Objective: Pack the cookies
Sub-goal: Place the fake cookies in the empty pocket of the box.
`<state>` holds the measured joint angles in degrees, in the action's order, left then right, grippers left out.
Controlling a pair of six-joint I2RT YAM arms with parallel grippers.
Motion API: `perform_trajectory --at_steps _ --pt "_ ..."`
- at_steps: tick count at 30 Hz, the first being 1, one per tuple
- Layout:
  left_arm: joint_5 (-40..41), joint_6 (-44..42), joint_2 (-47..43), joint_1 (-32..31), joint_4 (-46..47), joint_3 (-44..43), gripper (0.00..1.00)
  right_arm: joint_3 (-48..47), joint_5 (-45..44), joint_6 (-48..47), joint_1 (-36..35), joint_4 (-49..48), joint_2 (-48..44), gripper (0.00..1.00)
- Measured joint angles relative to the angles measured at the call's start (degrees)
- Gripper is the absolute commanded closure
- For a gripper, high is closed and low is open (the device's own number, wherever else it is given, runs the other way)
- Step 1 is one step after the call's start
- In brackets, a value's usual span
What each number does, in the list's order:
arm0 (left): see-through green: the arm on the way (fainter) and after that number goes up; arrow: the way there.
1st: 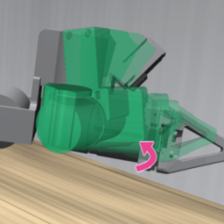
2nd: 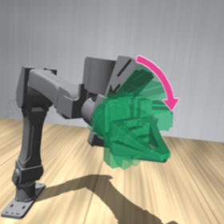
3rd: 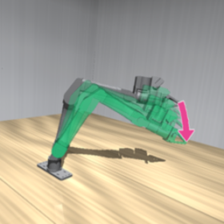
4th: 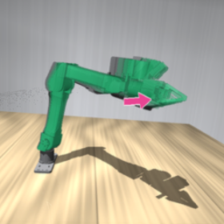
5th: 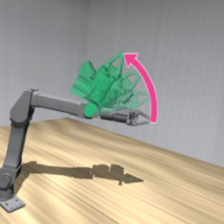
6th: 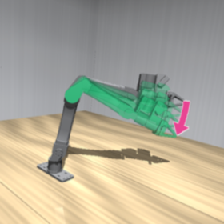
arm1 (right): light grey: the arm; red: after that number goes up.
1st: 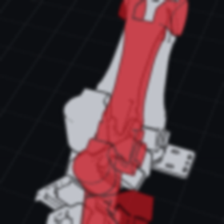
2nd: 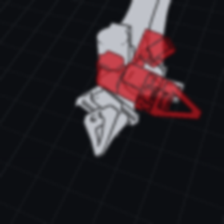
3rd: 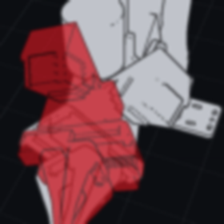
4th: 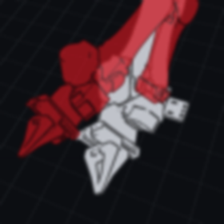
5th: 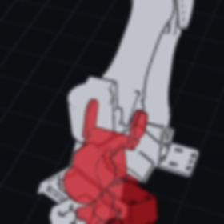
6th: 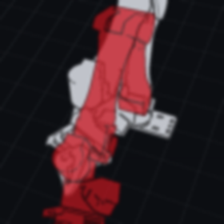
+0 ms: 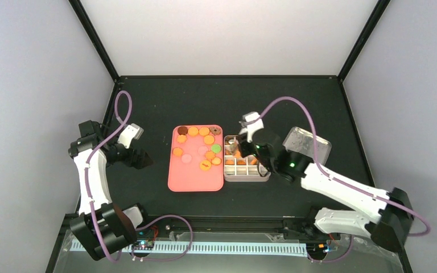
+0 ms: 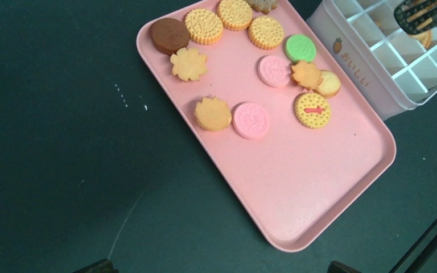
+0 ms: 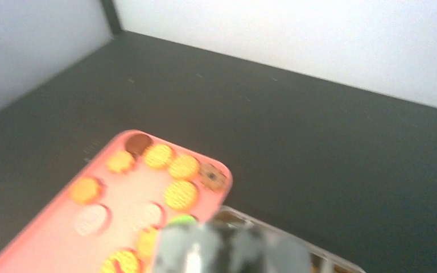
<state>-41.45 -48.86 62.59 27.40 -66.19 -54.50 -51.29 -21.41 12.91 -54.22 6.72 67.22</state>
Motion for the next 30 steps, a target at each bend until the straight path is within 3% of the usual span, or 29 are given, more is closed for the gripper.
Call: perform_trajectory --at_steps 9,19,30 --pt "-3.4 1.6 1.0 0.0 1.9 0.4 0.01 7.4 -9.9 4.2 3.5 10.5 -15.6 0.75" --pt "-3.6 1.5 1.2 0.0 2.8 1.1 0.01 7.4 -14.1 6.8 3.6 16.0 -16.2 0.74" --pt "-3.6 1.5 1.2 0.0 3.2 1.5 0.01 7.9 -14.0 7.8 3.6 17.2 -16.3 0.60"
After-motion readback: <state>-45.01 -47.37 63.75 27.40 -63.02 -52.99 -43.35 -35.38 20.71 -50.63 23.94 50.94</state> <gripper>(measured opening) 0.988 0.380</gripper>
